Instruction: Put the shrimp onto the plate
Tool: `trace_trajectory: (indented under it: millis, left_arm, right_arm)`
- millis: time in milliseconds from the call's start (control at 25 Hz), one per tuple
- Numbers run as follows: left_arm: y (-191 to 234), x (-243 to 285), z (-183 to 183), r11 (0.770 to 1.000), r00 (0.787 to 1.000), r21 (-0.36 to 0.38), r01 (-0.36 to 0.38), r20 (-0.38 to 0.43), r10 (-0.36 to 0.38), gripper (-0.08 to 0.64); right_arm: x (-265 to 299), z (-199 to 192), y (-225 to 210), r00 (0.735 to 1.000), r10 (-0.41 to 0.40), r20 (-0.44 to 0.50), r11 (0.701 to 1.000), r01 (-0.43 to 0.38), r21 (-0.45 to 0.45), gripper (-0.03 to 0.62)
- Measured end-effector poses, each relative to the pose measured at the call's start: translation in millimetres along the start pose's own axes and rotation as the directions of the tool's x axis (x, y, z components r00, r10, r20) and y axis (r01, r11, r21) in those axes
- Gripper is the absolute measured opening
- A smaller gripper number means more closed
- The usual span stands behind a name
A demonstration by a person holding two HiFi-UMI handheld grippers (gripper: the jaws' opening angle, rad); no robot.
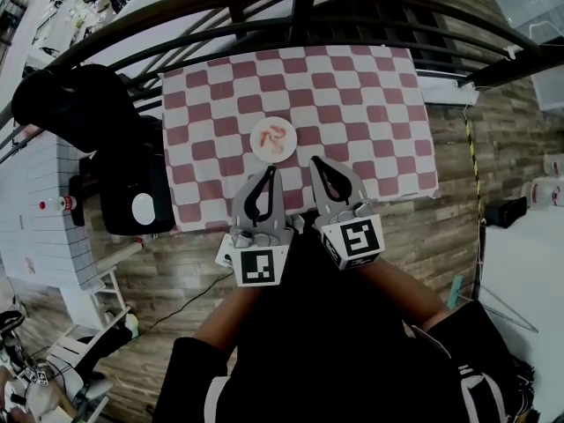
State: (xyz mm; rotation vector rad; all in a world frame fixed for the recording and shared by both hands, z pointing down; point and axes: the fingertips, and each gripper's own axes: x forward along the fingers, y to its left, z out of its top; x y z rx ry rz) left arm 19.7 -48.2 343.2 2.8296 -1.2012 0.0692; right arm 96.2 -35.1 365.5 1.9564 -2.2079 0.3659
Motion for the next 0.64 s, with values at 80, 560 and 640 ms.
trace_trajectory:
  millis: [80,560,640]
  left_arm:
    - [1,-1,0,1.000,1.000,0.003,-0.003,0.002,0.003,0.008]
    - [10,-6,-6,1.000,1.000,-0.011,-0.016,-0.017,0.016,0.008]
    - [14,-6,-6,1.000,1.000,-0.017,-0.019,-0.018,0.018,0.008]
  right_arm:
    - [0,-2,0,1.000,-0.003,-0.007,1.000,0.003,-0.002,-0.002]
    - [4,4,20,0.997,0.066,0.035,0.998,-0.066,0.007,-0.002]
    - [7,4,23,0.997,0.070,0.032,0.998,-0.070,0.004,-0.002]
